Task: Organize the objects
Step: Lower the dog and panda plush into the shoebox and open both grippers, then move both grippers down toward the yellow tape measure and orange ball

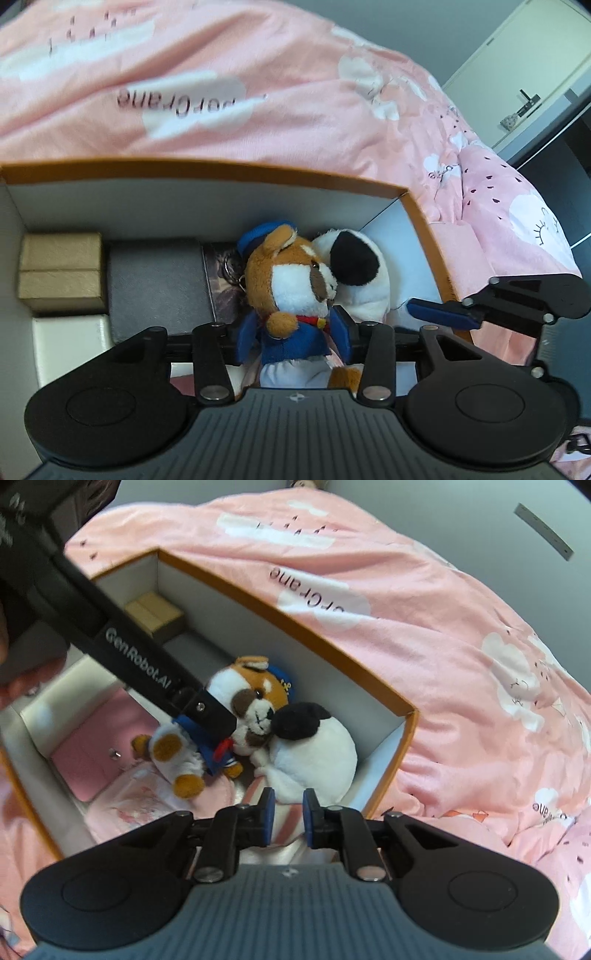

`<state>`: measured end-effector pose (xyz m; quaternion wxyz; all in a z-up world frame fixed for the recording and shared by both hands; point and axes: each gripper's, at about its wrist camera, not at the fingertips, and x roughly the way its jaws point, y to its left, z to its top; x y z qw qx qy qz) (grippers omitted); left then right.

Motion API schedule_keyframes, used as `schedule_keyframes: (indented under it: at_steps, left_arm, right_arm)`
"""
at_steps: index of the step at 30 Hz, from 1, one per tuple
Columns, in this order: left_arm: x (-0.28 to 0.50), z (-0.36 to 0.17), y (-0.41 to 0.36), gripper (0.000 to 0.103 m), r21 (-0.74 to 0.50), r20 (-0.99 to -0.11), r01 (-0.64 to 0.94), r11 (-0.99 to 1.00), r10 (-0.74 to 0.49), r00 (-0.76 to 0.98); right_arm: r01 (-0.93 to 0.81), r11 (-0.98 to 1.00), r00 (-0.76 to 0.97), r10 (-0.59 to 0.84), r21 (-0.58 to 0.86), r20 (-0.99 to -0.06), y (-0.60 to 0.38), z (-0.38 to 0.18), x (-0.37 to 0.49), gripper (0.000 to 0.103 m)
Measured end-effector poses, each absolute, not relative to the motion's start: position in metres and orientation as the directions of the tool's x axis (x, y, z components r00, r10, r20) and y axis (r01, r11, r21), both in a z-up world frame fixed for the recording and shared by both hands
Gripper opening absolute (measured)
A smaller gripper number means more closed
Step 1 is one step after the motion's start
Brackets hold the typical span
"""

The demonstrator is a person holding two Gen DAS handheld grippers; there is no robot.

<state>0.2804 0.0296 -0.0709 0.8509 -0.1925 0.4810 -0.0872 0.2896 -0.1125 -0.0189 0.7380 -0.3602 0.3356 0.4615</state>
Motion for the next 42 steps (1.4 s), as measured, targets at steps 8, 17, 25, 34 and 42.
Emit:
schedule_keyframes:
  at_steps: [8,17,25,34,42]
  left_arm:
    - [0.209,-0.016,0.004,0.059,-0.295,-0.642,0.085,0.952,-0.263,0.72]
    - [0.127,-0.005,-0.035,0.063,-0.326,-0.594,0.195,0.925,-0.361,0.719]
    - [0.112,-0.065,-0.062,0.063,-0.415,-0.731,0.218,0.884,-0.466,0.499]
    - [0.102,-0.105,-0.068,0.079,-0.507,-0.765,0.138,0.851,-0.518,0.383]
    - [0.105,-0.122,-0.09,0.082,-0.495,-0.794,0.181,0.85,-0.527,0.303]
  right_arm:
    - [-0.909,0.389,0.361,0.548,-0.152,-0.754,-0.15,0.016,0.256,0.04]
    - [-0.876,0.469,0.416,0.624,-0.108,-0.662,-0.211,0.03,0.189,0.046]
    - [-0.77,0.638,0.426,0.514,0.0,-0.745,-0.257,-0.016,0.161,0.045]
    - [-0.631,0.772,0.412,0.416,0.076,-0.811,-0.283,-0.056,0.165,0.028]
    - [-0.611,0.782,0.396,0.432,0.118,-0.81,-0.289,-0.066,0.167,0.029]
